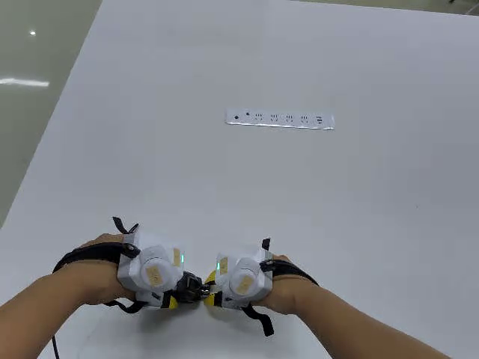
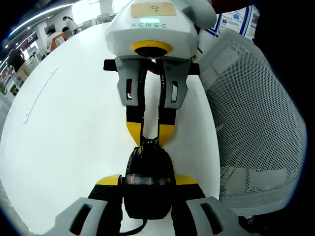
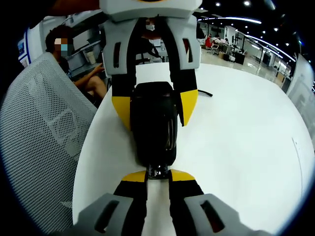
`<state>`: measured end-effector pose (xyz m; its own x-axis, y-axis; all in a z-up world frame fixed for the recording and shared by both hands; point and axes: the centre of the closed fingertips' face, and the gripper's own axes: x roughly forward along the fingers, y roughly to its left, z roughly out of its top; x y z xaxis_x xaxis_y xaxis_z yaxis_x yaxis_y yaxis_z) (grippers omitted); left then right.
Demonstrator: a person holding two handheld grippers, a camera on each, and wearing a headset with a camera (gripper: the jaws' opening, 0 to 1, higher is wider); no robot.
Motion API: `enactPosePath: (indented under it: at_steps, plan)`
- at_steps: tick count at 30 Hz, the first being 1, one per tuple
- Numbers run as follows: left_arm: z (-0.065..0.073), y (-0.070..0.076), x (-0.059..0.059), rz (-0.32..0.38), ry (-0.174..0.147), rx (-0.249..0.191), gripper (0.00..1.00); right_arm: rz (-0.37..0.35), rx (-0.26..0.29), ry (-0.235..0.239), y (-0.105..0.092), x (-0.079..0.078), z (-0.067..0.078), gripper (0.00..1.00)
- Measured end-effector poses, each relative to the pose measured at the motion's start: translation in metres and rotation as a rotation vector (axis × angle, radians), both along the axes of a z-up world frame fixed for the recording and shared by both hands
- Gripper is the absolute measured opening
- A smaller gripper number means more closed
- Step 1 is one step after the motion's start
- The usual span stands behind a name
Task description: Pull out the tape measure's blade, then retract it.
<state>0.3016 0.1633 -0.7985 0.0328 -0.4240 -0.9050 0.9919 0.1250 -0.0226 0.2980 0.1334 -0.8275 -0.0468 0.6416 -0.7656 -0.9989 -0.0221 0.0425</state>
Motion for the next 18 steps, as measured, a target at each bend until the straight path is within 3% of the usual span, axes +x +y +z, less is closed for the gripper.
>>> enactPosePath:
  at_steps: [1, 2, 4, 6, 18]
  plan:
    - [0.0, -0.0001, 0.0002, 0.0, 0.002, 0.0, 0.35, -0.003, 0.003, 0.007, 0.001, -0.0003, 0.0002, 0.15]
    - [0.0001, 0.0, 0.0004, 0.001, 0.004, 0.0, 0.35, -0.047, 0.021, 0.042, 0.0052, -0.0019, 0.0009, 0.17]
    - [-0.0001, 0.0002, 0.0006, 0.002, 0.008, 0.001, 0.35, -0.009, -0.02, 0.003, 0.002, -0.0009, -0.0001, 0.18]
    - [-0.0001, 0.0007, 0.0008, 0.005, 0.01, 0.002, 0.35, 0.013, 0.001, -0.03, 0.0036, 0.0009, 0.0001, 0.15]
    - [0.001, 0.0011, -0.0003, -0.009, 0.005, 0.008, 0.35, -0.004, 0.015, -0.013, 0.0009, 0.0026, 0.0015, 0.13]
